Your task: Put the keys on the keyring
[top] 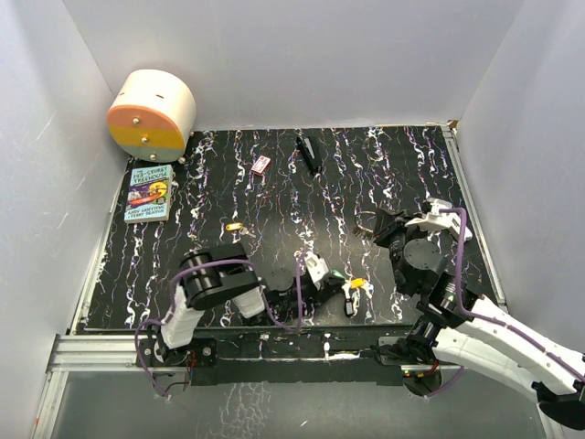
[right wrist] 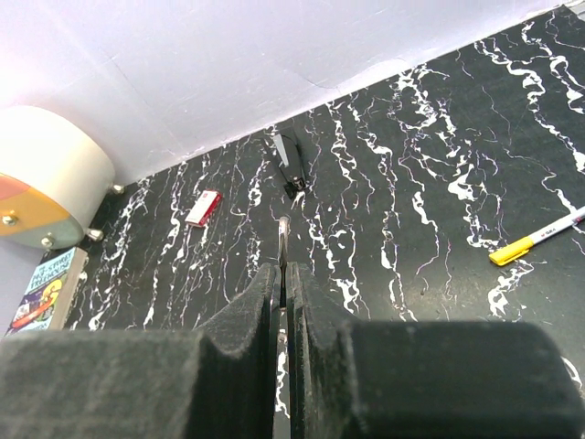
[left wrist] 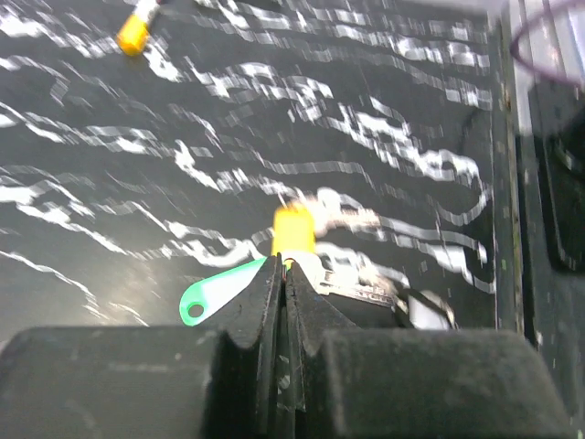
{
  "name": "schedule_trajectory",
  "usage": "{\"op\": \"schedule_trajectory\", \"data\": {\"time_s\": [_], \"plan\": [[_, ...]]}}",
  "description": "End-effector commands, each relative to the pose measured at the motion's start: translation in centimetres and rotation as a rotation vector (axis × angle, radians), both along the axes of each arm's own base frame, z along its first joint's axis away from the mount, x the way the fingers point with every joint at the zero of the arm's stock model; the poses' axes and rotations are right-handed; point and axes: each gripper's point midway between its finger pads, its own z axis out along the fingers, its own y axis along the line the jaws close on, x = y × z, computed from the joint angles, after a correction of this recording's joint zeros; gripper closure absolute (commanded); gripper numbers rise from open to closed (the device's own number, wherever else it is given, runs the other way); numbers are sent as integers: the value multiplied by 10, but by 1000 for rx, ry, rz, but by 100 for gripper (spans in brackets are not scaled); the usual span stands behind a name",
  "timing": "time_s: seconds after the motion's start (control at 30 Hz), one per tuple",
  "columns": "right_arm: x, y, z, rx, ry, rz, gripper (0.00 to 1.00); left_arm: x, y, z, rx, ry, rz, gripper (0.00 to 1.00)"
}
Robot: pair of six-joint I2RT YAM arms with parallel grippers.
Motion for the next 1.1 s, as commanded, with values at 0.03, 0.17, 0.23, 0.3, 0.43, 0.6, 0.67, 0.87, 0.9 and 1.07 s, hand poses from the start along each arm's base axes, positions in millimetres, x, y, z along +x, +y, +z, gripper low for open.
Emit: {"op": "schedule_trajectory", "data": {"time_s": [0.03,0.17,0.23,0.3,0.43,0.6,0.67,0.87,0.9,1.07], "plan": [[-4,-11,17,37,-50,-23,92,63,7,90,-148,110,191,100],[-4,-9,22,24,-70,-6,92,102,23,89,-153,462,209,100],[-3,-5,25,4,-85,11,92,118,29,86,-108,603,237,100],[0,-1,28,-21,-97,24,92,126,36,87,-54,685,256,100],[5,10,32,-88,-99,57,92,154,51,96,178,602,369,100],[10,21,32,-109,-91,84,92,200,103,109,354,344,611,100],[10,24,32,-116,-95,96,92,201,112,116,372,378,606,100],[12,41,34,-146,-135,173,92,187,111,145,297,728,487,100],[12,44,33,-154,-137,184,92,187,109,153,270,797,466,100],[13,53,38,-163,-162,223,92,188,100,198,83,1079,372,100]]}}
